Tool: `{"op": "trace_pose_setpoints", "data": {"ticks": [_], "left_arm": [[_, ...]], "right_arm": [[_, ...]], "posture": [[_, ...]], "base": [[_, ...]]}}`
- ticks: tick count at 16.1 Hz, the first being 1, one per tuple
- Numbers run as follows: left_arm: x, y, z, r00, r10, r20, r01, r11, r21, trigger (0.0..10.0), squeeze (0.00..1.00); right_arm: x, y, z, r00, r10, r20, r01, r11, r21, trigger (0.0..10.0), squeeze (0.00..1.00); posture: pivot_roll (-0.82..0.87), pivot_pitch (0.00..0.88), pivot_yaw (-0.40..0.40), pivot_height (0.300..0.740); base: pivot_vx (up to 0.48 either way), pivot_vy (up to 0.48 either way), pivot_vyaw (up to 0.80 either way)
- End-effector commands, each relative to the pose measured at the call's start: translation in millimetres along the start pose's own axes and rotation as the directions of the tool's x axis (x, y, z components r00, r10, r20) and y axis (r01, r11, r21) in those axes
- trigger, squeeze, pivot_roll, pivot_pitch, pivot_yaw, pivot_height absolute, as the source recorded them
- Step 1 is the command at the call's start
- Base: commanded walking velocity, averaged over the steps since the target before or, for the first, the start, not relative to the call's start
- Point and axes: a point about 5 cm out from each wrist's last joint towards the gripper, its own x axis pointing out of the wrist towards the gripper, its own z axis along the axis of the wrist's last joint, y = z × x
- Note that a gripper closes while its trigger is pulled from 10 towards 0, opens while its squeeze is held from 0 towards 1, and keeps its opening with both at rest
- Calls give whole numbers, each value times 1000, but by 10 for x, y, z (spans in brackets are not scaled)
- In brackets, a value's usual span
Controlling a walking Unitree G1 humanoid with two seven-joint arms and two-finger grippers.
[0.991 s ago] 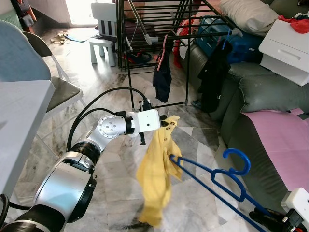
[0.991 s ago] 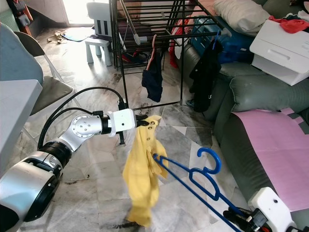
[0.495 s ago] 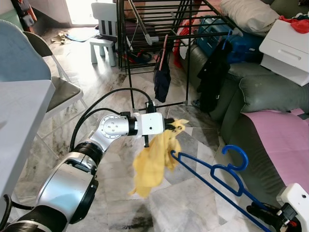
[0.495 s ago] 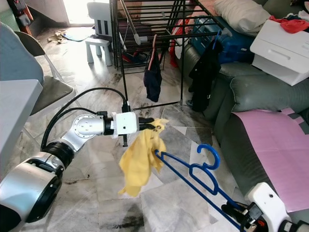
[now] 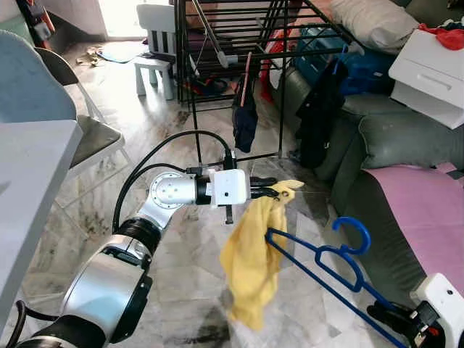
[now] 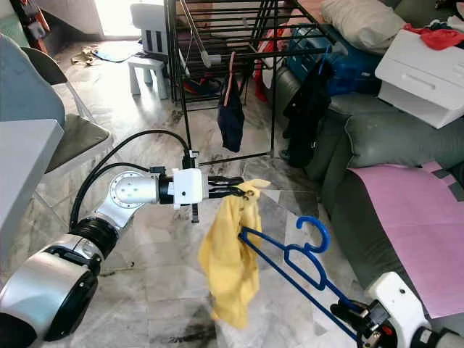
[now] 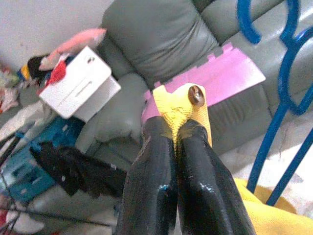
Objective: Hang hanger
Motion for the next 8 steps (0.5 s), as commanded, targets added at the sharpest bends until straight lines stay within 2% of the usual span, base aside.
{"op": "trace_pose_setpoints", "data": {"ticks": [1, 3, 5, 8], "left_arm": [[8, 44, 71, 999, 17, 49, -18, 999, 27, 10000, 0], [-27, 14, 32, 1000, 9, 29, -10, 1000, 21, 10000, 0], [-35, 17, 46, 999, 4, 44, -5, 1000, 18, 10000, 0], [82, 25, 193, 988, -2, 155, -2, 1000, 26, 10000, 0]], "right_arm": [[16, -7, -1, 1000, -7, 2, 7, 1000, -11, 10000, 0], [20, -10, 7, 1000, -6, 5, 6, 1000, -16, 10000, 0], [11, -80, 53, 999, -41, 28, 41, 999, -20, 10000, 0], [143, -95, -6, 997, -33, 65, 30, 998, 55, 10000, 0]], "posture": [[-52, 0, -39, 740], [-52, 0, -38, 740], [-52, 0, -38, 740], [-44, 0, -42, 740]], "base": [[0, 0, 0], [0, 0, 0], [0, 0, 0], [0, 0, 0]]}}
